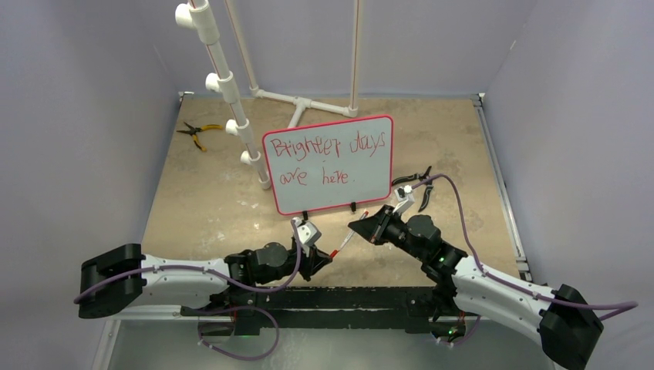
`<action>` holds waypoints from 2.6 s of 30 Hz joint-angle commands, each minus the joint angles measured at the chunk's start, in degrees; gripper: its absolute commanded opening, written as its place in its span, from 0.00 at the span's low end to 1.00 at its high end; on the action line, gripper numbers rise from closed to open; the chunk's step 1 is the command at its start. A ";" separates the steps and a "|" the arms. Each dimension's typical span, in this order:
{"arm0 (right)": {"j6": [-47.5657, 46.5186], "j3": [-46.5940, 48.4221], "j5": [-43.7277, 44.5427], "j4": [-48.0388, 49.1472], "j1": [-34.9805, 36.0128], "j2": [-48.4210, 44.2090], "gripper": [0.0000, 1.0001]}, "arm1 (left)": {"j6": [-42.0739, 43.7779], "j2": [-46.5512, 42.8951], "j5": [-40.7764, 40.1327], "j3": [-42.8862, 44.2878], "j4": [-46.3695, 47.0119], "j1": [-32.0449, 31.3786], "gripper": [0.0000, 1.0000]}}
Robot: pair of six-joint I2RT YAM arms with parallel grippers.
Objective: Write a sentence on the whiteboard
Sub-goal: Close the whiteboard marker.
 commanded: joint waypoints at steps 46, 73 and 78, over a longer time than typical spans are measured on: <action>0.60 0.03 -2.33 3.96 0.08 1.01 0.00 | 0.28 0.89 -1.63 0.19 6.27 -0.64 0.00; -13.60 2.33 -2.96 5.49 3.97 13.69 0.00 | 6.62 13.16 -8.78 2.31 23.99 0.12 0.00; -14.81 3.91 2.26 4.55 8.46 16.98 0.00 | 5.77 17.01 -7.19 1.71 28.82 1.11 0.00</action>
